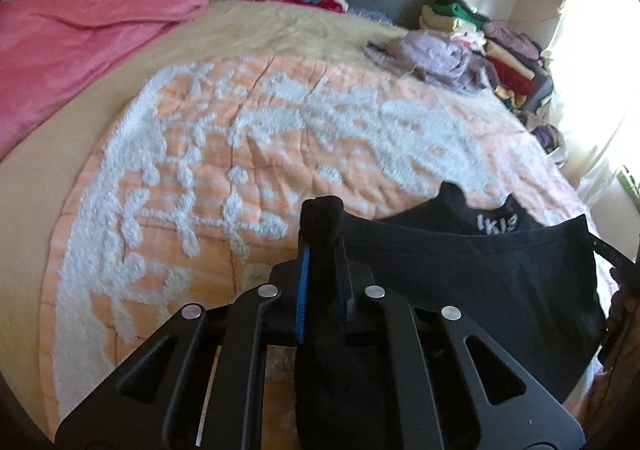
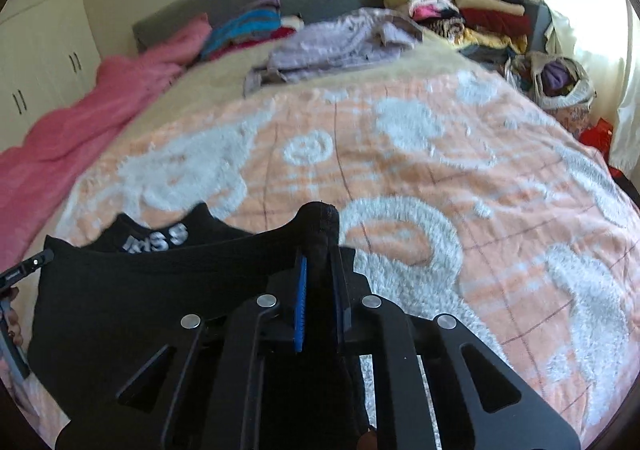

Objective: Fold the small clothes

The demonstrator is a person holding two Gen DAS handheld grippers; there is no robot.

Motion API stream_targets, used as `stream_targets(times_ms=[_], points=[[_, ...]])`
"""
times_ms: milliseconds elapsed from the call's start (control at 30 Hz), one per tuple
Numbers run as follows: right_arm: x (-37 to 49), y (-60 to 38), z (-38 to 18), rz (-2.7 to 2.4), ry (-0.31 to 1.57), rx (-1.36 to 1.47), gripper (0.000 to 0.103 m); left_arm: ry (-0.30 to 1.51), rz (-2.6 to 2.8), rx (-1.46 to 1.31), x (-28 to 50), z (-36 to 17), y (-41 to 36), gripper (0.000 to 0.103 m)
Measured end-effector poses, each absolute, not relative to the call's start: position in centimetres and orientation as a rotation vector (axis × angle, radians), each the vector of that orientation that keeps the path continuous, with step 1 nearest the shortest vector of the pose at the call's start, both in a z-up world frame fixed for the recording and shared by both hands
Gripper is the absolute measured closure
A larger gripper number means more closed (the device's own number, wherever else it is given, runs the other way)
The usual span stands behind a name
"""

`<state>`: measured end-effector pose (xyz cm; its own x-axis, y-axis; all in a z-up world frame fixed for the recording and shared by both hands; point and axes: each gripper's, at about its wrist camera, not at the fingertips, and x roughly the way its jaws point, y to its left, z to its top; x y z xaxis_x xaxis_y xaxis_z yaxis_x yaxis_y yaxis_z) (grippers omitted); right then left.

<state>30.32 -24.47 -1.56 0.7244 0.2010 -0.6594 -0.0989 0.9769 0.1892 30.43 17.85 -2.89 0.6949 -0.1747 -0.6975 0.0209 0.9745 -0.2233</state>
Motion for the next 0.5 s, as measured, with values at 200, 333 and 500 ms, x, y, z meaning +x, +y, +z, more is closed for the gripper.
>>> stream_targets(times_ms=[200, 333, 500], points=[[30.7, -24.9, -0.7, 0.142, 0.7, 0.153, 0.094, 0.722, -0.114, -0.2, 30.8, -0.9, 17.7, 0.099], [31.7, -25.0, -2.1, 0.119, 0.737, 0.167, 0.094, 0.754, -0.092, -0.188, 31.8, -2.4, 17.7, 0.099], [31.9, -25.2, -3.1, 0.091, 0.76, 0.18, 0.094, 0.797, -0.079, -0.176, 32.2, -3.9, 17.7, 0.099]])
